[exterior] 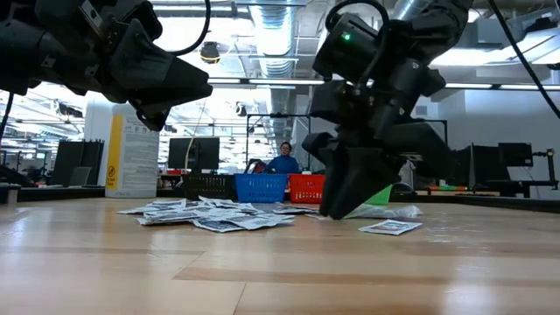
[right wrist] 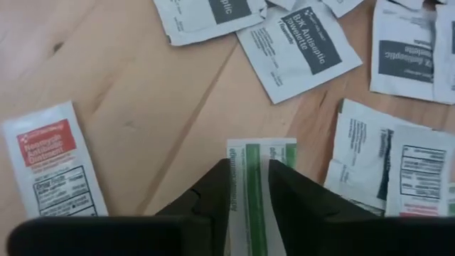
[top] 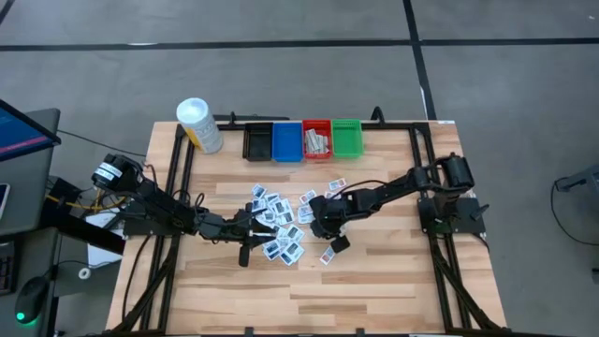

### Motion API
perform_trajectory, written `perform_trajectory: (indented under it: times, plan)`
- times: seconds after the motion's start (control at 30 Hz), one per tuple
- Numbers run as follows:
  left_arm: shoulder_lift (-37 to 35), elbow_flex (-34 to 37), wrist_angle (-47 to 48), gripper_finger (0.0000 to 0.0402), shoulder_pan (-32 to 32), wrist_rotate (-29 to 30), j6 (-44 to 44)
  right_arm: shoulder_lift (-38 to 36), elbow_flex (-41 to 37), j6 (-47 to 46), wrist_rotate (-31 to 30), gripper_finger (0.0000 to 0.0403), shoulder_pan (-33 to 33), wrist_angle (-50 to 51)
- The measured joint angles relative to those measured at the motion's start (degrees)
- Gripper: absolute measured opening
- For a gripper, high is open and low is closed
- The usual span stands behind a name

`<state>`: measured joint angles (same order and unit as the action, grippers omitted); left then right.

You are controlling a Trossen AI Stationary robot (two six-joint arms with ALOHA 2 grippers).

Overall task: Pick & Place First Aid Supplies
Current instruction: Put the green bandage pack into the red bin

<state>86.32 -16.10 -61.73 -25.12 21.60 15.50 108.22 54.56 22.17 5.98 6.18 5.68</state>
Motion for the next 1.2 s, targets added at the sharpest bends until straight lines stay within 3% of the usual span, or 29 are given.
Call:
perform_trajectory:
  times: [0.33, 0.5, 1.2]
  plan:
    - [0.01, 0.0, -0.02, 0.0093, 0.0, 0.01, 0.01, 0.59, -0.13, -1.26, -0.04, 0.0151, 0.02, -1.49]
    - [-0.02, 0.0, -0.02, 0.0093, 0.0, 0.01, 0.01, 0.65, -0.15, -1.28, -0.02, 0.016, 0.02, -1.48]
    - [0.0, 0.0, -0.02, 0.0093, 0.0, 0.0, 0.01, 0.77, -0.22, -1.24, 0.42, 0.0074, 0.09, -0.63]
